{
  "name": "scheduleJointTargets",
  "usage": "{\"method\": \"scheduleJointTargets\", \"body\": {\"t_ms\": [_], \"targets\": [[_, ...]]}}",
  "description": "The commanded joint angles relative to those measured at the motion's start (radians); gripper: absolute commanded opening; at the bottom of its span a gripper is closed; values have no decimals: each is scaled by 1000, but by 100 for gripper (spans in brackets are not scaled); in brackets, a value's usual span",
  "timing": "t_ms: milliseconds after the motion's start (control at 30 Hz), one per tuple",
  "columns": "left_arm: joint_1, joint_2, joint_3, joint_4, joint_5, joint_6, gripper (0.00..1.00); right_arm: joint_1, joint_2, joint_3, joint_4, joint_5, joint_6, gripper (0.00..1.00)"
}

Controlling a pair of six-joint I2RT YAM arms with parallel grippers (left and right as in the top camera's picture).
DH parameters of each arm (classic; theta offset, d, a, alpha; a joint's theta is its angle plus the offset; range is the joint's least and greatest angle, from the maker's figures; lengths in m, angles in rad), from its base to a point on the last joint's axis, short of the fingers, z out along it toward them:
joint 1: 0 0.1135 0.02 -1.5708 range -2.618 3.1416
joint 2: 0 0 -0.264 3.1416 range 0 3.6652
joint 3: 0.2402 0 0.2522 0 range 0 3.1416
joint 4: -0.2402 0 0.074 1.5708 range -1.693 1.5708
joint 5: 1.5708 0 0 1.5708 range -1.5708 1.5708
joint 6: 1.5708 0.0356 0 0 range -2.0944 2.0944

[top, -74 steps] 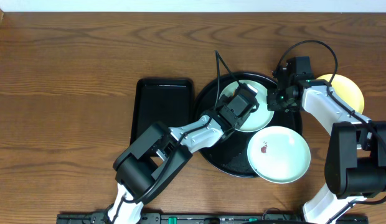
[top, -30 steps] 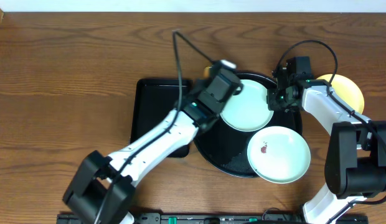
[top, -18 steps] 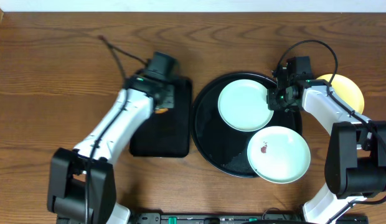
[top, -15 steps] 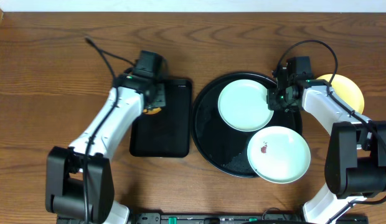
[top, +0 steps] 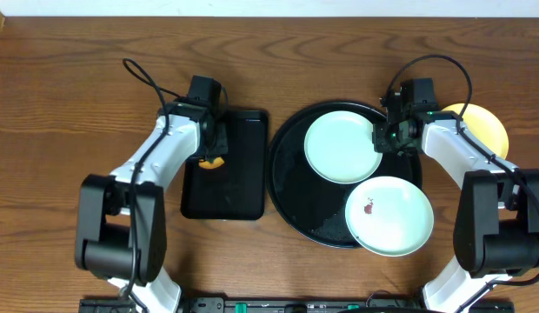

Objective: Clean dirty plates on tray and stack at the side
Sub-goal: 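Carry sponge back and lower it onto black tray with left gripper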

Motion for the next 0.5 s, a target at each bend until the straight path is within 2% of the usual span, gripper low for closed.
{"method": "scheduleJointTargets", "body": {"t_ms": [0, 200, 467], "targets": [[-7, 29, -7, 10, 10, -1, 14, 6, -30, -7, 3, -5, -4, 25], [-37, 32, -7, 37, 80, 37, 14, 6, -30, -7, 3, -5, -4, 25], [-46, 34, -7, 44, 76, 37, 17, 6, -30, -7, 5, -5, -4, 28]]}}
